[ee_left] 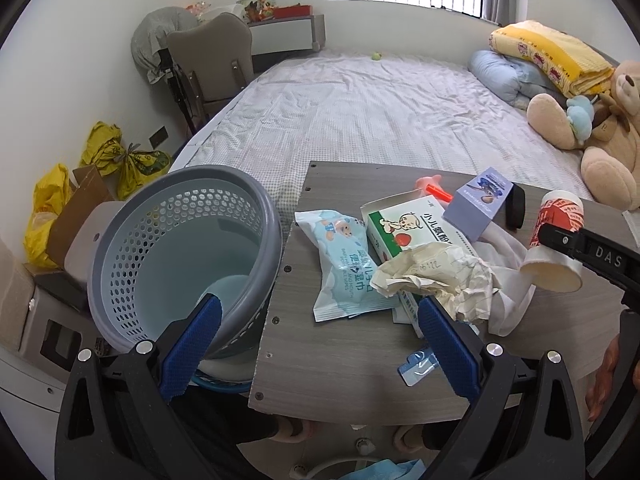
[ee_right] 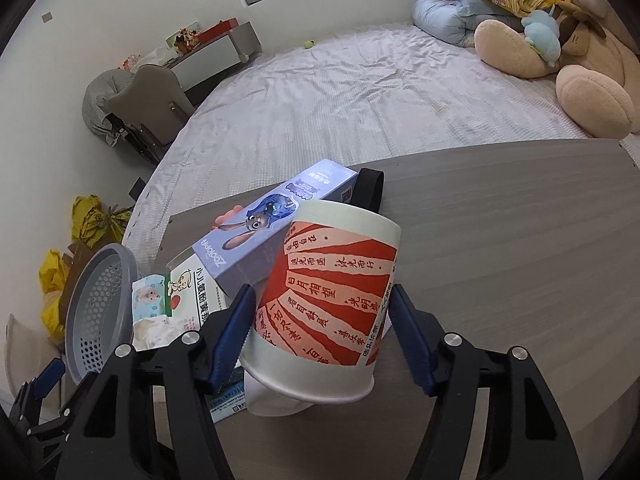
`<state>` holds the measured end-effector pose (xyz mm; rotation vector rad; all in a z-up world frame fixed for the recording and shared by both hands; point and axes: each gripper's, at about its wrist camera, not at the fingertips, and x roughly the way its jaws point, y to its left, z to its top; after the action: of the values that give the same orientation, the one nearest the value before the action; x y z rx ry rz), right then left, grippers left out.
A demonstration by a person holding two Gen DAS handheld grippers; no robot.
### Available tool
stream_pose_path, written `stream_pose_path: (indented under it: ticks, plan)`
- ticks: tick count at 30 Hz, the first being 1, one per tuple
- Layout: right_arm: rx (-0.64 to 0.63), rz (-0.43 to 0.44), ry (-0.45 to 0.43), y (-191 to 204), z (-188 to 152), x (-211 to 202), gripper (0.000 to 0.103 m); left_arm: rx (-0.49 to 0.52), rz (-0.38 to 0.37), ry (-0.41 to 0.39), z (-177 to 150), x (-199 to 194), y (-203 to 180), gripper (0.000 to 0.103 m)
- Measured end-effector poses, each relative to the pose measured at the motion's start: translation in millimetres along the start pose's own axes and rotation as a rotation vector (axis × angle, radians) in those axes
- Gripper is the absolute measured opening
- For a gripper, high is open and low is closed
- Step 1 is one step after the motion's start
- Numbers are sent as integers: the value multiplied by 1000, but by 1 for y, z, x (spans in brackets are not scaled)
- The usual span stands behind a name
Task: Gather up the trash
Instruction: 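Lift the paper cup with the right tool while the left tool grasps crumpled tissue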
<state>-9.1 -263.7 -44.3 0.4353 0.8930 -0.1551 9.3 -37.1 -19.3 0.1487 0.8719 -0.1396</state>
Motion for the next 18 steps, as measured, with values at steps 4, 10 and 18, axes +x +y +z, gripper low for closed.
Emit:
stream_pose_path:
  ticks: [4,10,18]
  plan:
    - [-2,1,-9,-6,-10,-13,65,11,-15,-10,0,-6,-6,97]
    - [9,-1,-28,-22,-19,-30,65,22,-32,-12,-1,-10,-17,97]
    - [29,0,-46,-42,-32,-44,65,38,-41,-14,-4,-13,-30,97]
